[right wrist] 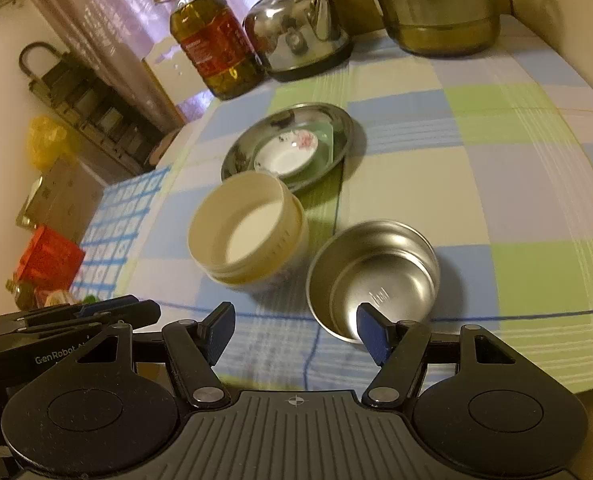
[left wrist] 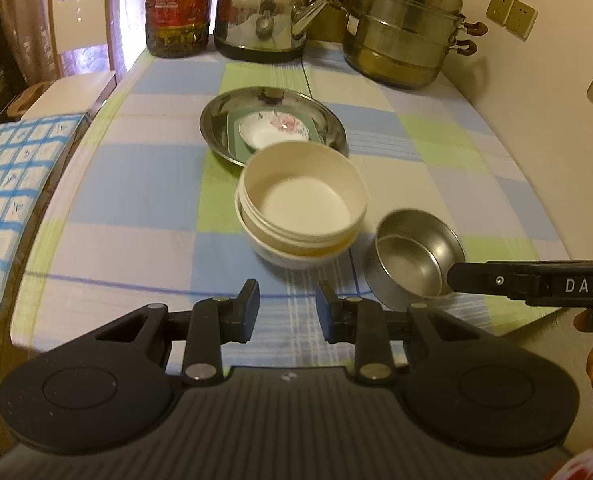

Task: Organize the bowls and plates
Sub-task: 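Open the right tool and pull it back from the bowls, then move the right tool to the rim of the small steel bowl, then close the right tool on the steel bowl rim, then carry the steel bowl with the right tool and lower it onto the cream bowl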

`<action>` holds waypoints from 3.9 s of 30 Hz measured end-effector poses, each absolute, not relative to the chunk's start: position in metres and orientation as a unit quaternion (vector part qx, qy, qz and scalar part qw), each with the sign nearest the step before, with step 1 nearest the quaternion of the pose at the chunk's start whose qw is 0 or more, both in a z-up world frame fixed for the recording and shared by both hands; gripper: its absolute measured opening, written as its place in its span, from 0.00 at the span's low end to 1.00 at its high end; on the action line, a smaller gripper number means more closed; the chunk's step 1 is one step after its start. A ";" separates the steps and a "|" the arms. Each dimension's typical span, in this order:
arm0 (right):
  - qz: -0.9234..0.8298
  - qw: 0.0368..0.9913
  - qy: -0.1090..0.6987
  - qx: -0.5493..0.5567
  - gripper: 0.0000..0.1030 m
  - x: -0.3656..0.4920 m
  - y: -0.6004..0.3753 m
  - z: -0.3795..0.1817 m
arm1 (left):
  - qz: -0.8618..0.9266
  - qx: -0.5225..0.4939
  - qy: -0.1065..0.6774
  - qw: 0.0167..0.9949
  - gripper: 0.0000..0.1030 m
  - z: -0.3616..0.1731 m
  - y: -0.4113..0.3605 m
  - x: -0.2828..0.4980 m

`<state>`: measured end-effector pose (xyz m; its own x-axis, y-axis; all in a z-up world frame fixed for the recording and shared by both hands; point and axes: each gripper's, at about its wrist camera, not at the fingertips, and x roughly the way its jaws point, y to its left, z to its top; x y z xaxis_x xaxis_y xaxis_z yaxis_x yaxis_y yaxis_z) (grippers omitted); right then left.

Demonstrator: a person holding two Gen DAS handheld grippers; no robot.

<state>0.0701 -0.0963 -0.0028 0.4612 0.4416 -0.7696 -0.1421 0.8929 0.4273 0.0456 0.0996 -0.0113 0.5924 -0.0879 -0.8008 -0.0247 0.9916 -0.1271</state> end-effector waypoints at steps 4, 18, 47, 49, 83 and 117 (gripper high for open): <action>0.184 0.839 0.495 0.133 0.65 0.064 -0.105 -0.006 | -0.006 -0.070 0.454 0.888 0.27 -0.016 0.087 0.037; 0.192 0.827 0.519 0.098 0.65 0.050 -0.136 -0.025 | 0.011 -0.082 0.481 0.873 0.27 -0.038 0.049 0.025; 0.153 0.840 0.513 0.088 0.65 0.082 -0.173 -0.046 | -0.013 -0.095 0.477 0.874 0.27 -0.064 0.008 0.085; 0.155 0.842 0.509 0.085 0.63 0.086 -0.170 -0.048 | -0.013 -0.095 0.478 0.873 0.27 -0.067 0.006 0.091; 0.160 0.847 0.503 0.069 0.10 0.119 -0.148 -0.067 | -0.023 -0.076 0.485 0.871 0.13 -0.094 -0.001 0.122; 0.199 0.860 0.458 0.108 0.10 0.104 -0.136 0.029 | -0.027 -0.086 0.410 0.908 0.14 -0.006 0.024 0.081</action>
<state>0.1036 -0.1355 0.0286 0.5017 0.4407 -0.7444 -0.2435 0.8977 0.3673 0.0807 0.0243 -0.0058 0.6630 -0.1196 -0.7390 -0.0220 0.9836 -0.1789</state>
